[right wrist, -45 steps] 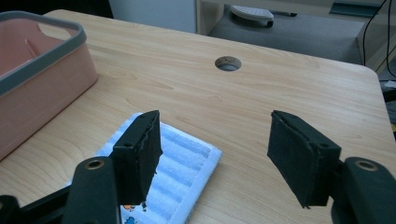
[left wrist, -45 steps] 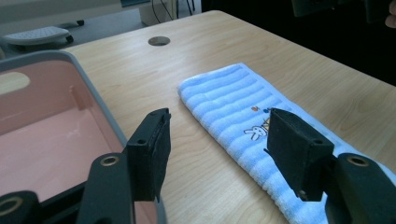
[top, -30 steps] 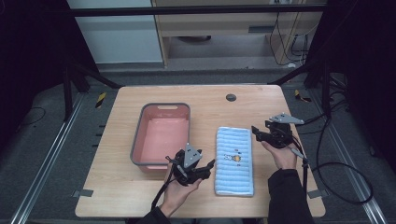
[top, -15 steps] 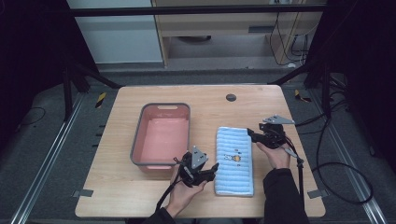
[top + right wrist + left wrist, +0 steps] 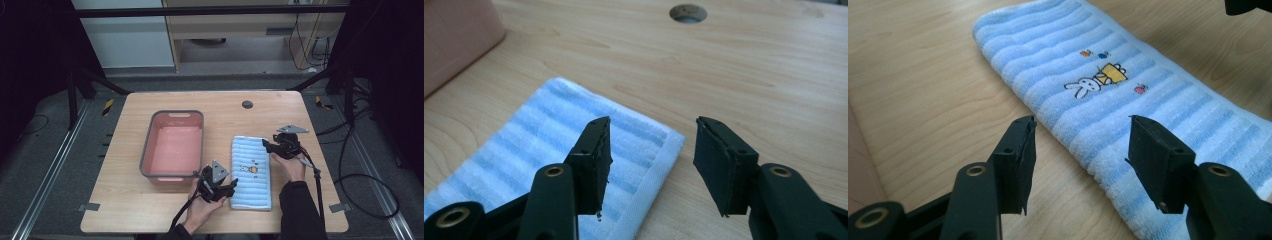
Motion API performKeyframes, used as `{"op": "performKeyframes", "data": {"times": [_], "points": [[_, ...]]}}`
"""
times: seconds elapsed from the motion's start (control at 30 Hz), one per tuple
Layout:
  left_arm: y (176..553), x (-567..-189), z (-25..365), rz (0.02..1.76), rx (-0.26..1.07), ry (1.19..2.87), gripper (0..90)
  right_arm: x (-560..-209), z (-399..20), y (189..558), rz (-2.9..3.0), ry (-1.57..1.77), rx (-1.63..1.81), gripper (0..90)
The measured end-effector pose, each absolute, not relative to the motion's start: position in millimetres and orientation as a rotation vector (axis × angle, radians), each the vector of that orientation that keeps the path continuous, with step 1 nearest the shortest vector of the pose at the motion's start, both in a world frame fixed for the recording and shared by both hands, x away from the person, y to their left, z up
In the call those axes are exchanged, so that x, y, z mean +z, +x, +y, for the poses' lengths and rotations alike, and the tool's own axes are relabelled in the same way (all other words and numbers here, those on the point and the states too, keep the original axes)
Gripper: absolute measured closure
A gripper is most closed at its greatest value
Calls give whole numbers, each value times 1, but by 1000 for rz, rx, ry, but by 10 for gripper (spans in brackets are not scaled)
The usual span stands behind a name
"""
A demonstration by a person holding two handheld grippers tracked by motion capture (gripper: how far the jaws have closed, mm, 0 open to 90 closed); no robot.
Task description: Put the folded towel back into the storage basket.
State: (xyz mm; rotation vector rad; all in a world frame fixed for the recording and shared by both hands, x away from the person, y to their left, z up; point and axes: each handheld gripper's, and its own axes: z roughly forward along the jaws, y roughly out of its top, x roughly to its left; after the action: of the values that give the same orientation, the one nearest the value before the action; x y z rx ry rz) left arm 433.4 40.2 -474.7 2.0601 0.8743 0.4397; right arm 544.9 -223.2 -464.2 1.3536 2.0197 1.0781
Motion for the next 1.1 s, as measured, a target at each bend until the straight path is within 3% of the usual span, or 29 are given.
{"op": "performKeyframes", "data": {"times": [1.1], "points": [[431, -501, 29, 898, 396, 2145, 536, -497, -220, 551, 2148, 1468, 1019, 539]]}}
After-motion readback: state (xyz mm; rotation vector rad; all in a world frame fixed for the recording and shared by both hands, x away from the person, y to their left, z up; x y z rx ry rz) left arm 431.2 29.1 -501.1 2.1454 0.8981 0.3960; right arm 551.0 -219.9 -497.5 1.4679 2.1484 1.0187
